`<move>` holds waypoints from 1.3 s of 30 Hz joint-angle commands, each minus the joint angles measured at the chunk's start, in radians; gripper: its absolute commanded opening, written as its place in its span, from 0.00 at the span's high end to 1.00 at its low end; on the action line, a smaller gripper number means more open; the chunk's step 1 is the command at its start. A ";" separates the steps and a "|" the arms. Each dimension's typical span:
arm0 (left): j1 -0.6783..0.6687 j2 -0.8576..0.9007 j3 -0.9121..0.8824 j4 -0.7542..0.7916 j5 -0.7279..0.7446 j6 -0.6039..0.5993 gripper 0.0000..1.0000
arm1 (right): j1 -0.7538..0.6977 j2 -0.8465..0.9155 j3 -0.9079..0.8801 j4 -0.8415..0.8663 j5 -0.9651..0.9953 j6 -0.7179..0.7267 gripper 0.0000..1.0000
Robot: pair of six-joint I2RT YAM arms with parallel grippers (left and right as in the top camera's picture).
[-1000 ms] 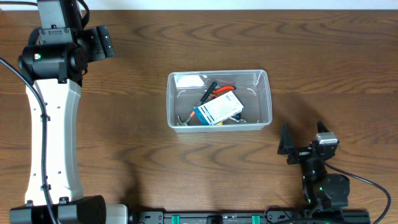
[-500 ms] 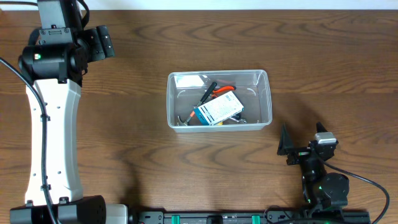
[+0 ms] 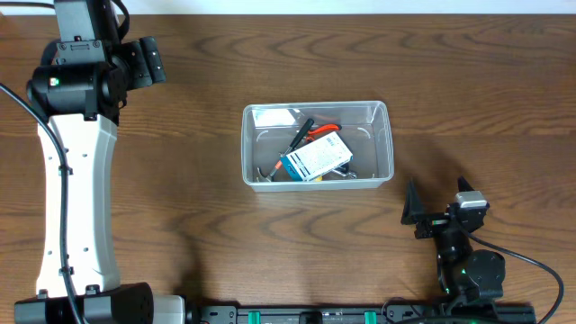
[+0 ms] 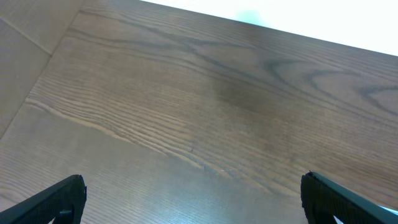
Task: Pack container
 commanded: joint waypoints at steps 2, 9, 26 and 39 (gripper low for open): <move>0.004 0.002 0.011 -0.002 -0.005 -0.009 0.02 | -0.007 -0.010 -0.002 -0.003 -0.005 -0.013 0.01; 0.004 0.002 0.011 -0.002 -0.005 -0.009 0.02 | -0.007 -0.010 -0.002 -0.003 -0.005 -0.013 0.01; 0.003 -0.310 -0.019 -0.002 -0.004 -0.010 0.02 | -0.007 -0.010 -0.002 -0.003 -0.005 -0.013 0.01; 0.003 -0.906 -0.210 -0.024 -0.005 -0.009 0.02 | -0.007 -0.010 -0.002 -0.004 -0.005 -0.013 0.01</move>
